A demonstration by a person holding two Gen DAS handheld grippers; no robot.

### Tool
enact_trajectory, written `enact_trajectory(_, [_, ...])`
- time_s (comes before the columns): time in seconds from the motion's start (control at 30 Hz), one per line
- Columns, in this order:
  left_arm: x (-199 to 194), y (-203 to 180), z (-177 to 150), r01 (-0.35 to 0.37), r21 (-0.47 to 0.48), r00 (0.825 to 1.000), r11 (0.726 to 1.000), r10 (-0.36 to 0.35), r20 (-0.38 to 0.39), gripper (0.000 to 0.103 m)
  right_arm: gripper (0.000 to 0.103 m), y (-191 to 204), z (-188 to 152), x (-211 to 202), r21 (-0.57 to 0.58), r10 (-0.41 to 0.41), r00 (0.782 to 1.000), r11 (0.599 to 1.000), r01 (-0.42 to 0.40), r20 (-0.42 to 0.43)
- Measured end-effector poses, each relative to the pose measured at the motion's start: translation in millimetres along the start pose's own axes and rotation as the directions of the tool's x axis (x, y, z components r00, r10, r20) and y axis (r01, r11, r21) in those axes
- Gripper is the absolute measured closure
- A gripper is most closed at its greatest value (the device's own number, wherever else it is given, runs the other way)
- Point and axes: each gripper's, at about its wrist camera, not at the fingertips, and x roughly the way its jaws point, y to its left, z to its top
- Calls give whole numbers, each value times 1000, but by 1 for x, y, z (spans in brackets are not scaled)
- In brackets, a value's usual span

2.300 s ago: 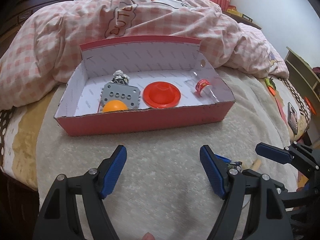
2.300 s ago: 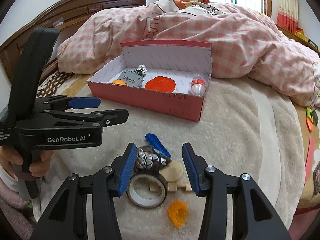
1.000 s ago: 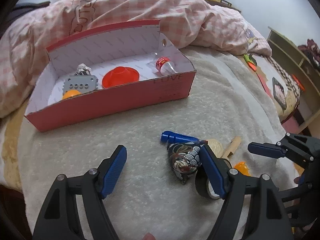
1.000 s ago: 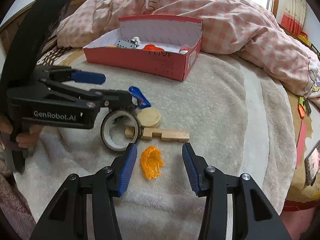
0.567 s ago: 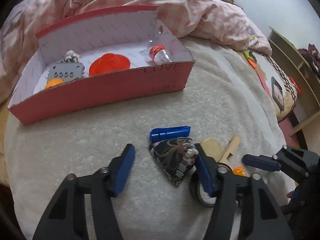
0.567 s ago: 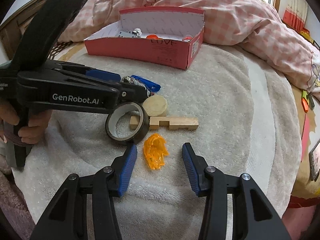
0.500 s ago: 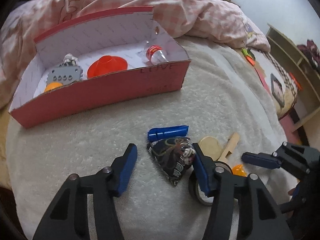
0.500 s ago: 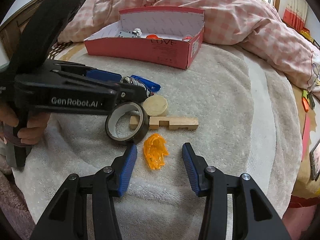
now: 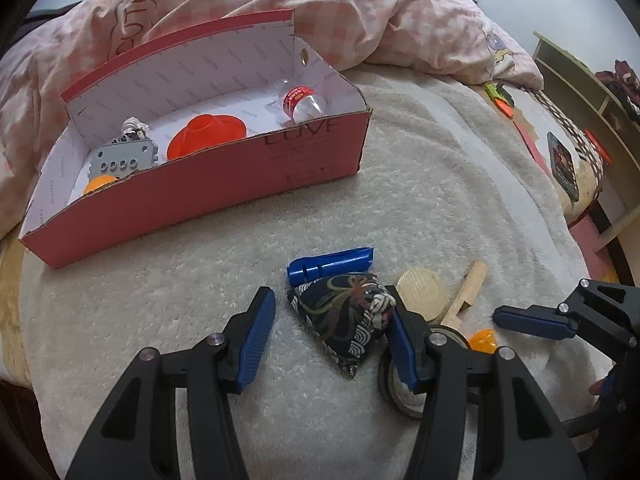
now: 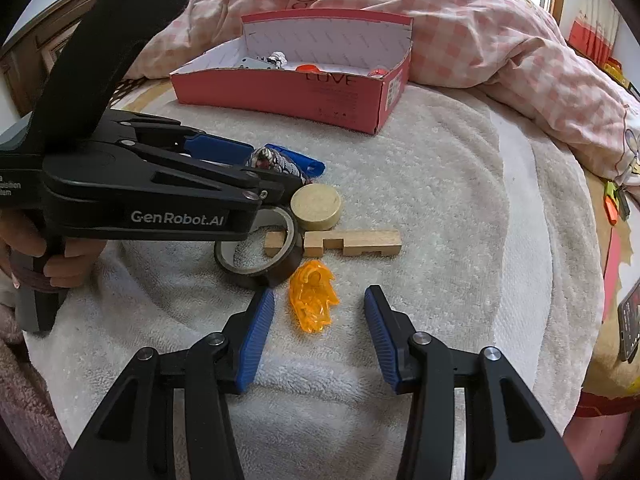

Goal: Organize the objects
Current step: 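Grasp the black patterned fabric pouch with the left gripper, then grasp the orange flower-shaped piece with the right gripper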

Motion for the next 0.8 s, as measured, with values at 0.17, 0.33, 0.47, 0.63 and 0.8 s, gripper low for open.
enact_trajectory(0.17, [-1,-2,0,5,10,1000,1000,-5,5,58,55,0,0,0,3,-2,1000,1000,2,1])
enact_trajectory(0.33, [-3,-6,-2,5,26,1000,1000,-5,16,63,55,0,-1,0,7,0,1000,1000,0,4])
enact_trajectory(0.47, [-4,-3,-2,22,16,1000,1000,-22,19,64,57,0,0,-1,28,-5,1000,1000,5,7])
enact_trajectory(0.63, [-8,2,-4,36,-3,999,999,-36,21,65,62,1,1,0,44,-17,1000,999,16,6])
enact_trajectory(0.8, [-23,19,-8,3,-40,999,999,-1,50,66,79,1,4,-1,63,-12,1000,998,11,21])
